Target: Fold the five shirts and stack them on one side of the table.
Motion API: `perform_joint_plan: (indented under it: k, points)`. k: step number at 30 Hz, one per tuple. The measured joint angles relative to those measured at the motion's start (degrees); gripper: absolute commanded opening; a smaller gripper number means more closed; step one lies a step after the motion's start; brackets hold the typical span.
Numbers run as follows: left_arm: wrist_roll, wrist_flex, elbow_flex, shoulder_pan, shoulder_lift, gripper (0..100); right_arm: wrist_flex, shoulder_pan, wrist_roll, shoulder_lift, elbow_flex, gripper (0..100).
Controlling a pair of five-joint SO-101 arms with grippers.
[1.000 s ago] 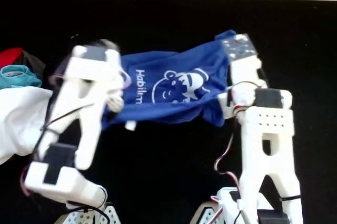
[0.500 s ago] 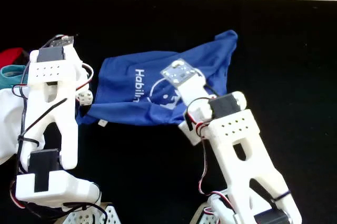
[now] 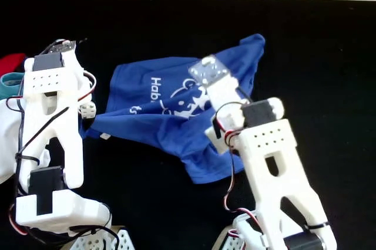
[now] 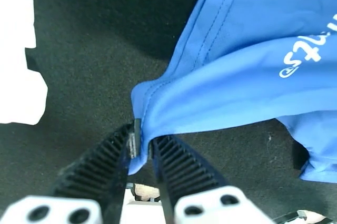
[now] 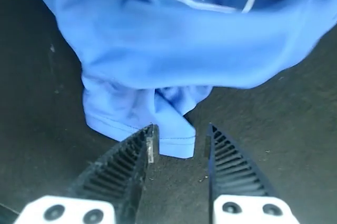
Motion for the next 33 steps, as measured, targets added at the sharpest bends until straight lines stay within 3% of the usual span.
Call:
perform_joint_plan:
  k: [8,15,26,33]
  points:
    - [-0.18,0.0,0.0,0.0,0.0,1,-12.66,0.0,0.0,0.7,17.49,23.2]
    - [-0.18,0.0,0.0,0.0,0.0,1,-18.02,0.26,0.0,0.7,25.32,14.5]
    - [-0.18,0.0,0.0,0.0,-0.18,1,-4.13,-12.84,0.0,0.7,23.38,11.1]
    - [-0.18,0.09,0.0,-1.76,-0.18,1,0.53,-11.16,0.0,0.7,14.07,11.3]
